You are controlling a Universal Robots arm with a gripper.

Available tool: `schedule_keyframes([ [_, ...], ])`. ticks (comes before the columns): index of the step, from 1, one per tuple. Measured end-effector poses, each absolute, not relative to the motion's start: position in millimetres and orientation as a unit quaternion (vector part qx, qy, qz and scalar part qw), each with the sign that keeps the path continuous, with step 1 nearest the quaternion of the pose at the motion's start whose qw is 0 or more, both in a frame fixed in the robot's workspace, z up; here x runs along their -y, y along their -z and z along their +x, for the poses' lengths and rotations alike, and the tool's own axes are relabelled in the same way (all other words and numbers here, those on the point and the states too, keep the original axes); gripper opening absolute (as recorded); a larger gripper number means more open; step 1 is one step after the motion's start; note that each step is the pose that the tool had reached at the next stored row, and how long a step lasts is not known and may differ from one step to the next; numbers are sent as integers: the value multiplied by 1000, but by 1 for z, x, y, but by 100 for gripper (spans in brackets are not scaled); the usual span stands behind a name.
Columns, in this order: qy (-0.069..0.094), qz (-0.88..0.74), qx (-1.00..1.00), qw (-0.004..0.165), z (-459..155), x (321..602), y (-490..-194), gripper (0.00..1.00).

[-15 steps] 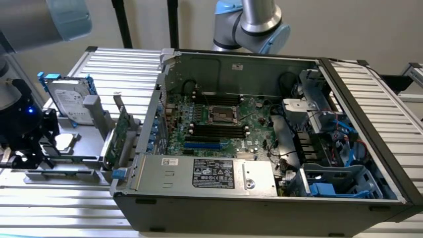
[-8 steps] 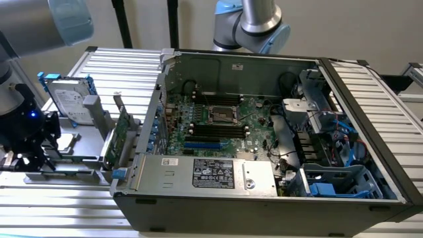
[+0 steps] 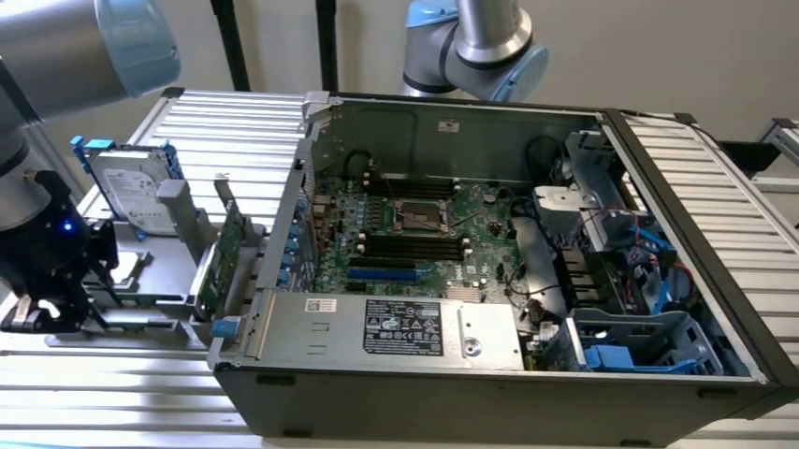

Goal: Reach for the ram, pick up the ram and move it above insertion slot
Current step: 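Pick up the ram and move it above insertion slot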

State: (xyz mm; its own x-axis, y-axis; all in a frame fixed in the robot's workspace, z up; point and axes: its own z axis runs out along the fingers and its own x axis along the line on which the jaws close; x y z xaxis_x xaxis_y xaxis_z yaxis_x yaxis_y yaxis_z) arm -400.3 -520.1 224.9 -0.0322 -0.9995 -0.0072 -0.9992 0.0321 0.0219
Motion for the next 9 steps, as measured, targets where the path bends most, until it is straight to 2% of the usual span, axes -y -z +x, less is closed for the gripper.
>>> schedule_keyframes([
  [9,10,696,718,5,-398,523,-216,36],
])
